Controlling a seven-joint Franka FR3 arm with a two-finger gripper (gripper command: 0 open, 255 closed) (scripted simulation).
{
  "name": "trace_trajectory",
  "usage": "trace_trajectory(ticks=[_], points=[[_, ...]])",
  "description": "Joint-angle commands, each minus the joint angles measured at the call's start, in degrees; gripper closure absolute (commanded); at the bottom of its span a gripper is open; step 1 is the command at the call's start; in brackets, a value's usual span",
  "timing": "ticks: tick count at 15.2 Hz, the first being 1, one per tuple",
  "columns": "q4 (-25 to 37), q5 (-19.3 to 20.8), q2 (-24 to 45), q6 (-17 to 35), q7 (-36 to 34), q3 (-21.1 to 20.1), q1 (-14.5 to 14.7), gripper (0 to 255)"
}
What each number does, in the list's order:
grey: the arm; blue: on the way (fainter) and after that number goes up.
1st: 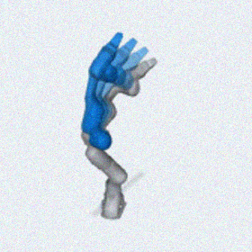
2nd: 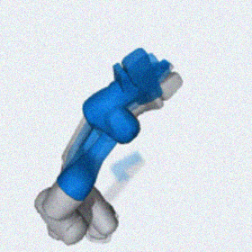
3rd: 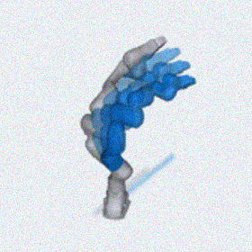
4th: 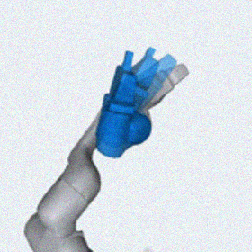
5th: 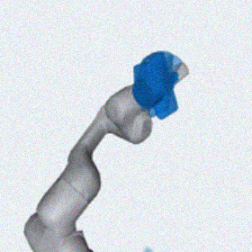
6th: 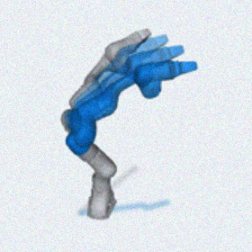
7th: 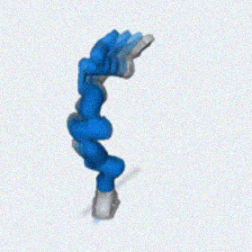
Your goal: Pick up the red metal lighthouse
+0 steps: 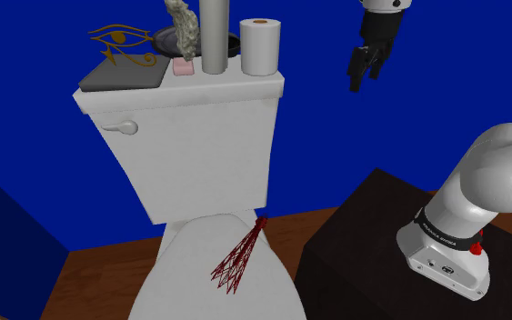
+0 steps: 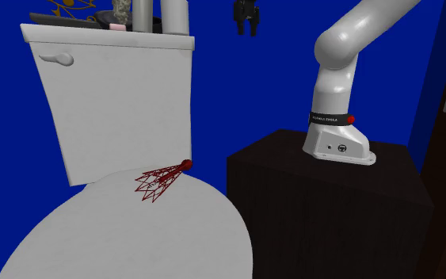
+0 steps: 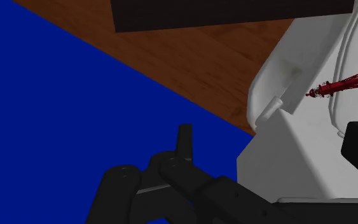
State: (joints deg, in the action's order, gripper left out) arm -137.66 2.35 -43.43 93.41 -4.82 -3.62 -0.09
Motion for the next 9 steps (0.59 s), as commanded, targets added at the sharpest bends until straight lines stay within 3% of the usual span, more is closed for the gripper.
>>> trace_trajectory(ticks=[1,9], points=[[0.0,0.0,0.0,0.0,0.0,0.0,0.0,0],[-11.96,-8.61,-0.41,10.06,-15.5,-6.56,0.38,0]])
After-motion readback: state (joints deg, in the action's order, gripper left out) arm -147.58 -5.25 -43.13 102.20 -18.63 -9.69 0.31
